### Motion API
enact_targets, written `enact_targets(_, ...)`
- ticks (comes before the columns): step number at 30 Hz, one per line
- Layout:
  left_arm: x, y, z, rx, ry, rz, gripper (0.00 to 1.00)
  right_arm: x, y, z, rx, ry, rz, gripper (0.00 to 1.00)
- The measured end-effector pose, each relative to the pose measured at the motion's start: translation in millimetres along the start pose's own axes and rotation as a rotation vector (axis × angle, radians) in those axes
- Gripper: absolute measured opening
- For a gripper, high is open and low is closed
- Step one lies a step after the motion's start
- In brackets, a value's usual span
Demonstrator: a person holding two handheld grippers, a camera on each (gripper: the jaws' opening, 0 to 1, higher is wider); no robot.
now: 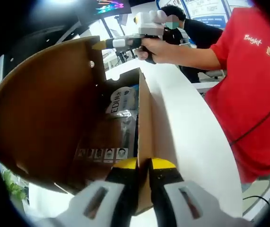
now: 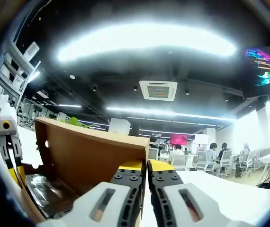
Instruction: Operate the shoe box by opening the lid, removing the specified soft item, and placing it in the target area until the item is outside and the box remains undamaged.
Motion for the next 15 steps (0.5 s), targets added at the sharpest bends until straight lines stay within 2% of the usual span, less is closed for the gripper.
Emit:
enact_targets(8,2,2.2,-1.7,-0.018,0.006,-0.01,0.07,12,-4,-1.0,0.016,-0.001,0.0,0.01)
enact_targets(11,2,2.7,-1.3,-0.026,0.012,-0.014,0.07,17,-8,2.9,0.063,0.024,0.006,0.0)
enact_targets(15,3,2.9,0.9,-0.038,0.017,-0.02,0.07,26,-9,5.6,0.081,0.046,0.003,0.0)
Point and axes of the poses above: the point that each gripper's makers call its tool centre point, and the gripper's own axes: x roughly forward along the fingers, y roughly to its left, z roughly out of its top, the point moved 10 cm from there along -x, roughly backward along the fingers, and after that the axes turned 6 degrees about z, right-handed, at the moved point
